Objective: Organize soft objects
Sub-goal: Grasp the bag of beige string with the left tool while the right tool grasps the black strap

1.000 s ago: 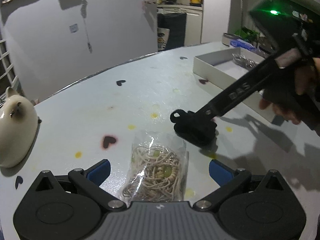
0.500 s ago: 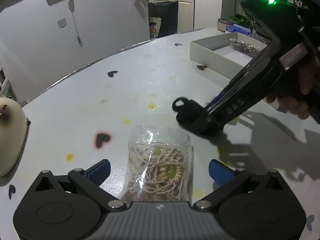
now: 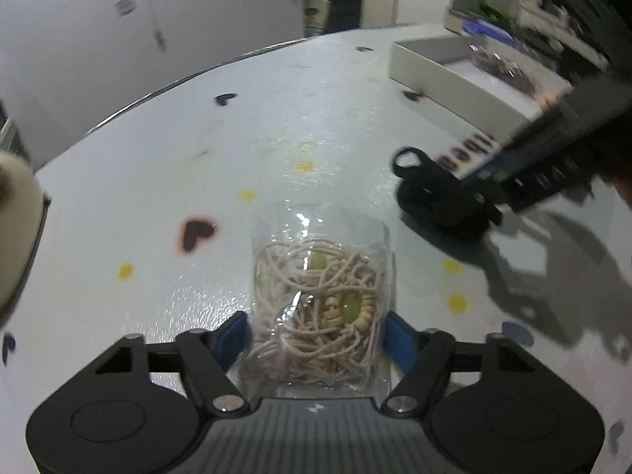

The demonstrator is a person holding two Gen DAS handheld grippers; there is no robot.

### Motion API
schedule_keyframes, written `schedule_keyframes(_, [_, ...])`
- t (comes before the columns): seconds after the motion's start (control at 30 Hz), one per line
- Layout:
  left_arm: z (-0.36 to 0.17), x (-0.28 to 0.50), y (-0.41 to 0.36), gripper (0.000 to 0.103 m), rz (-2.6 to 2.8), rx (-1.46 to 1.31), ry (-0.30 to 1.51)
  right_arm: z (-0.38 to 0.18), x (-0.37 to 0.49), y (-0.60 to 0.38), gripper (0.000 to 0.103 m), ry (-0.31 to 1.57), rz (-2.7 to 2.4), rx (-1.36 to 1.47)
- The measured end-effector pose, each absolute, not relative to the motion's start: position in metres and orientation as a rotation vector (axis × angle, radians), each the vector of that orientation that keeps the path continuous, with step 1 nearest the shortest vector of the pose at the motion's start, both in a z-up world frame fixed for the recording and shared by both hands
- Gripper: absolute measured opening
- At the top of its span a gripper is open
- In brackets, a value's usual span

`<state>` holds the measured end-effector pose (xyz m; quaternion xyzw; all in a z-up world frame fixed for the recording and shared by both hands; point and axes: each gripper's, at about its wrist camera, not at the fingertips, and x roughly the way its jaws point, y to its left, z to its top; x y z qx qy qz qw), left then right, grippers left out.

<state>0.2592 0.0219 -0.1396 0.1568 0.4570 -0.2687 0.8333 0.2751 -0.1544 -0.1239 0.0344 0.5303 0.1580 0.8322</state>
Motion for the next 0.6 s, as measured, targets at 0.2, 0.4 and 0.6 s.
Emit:
schedule_keyframes(0.2, [-0.134,0.251,0.031,0.061,-0.505,0.207,0.963,-0.118,0.262,-0.158,0.026,1.109,0.332,0.072])
schedule_keyframes(0.4, [-0.118,0.236,0.033,0.060,-0.445,0.112,0.932,-0.110,0.250,-0.161,0.025,1.086,0.328,0.074])
schedule_keyframes(0.6, [-0.099,0.216,0.029,0.060,-0.373,0.029,0.908,-0.102,0.233,-0.165,0.025,1.058,0.334,0.079])
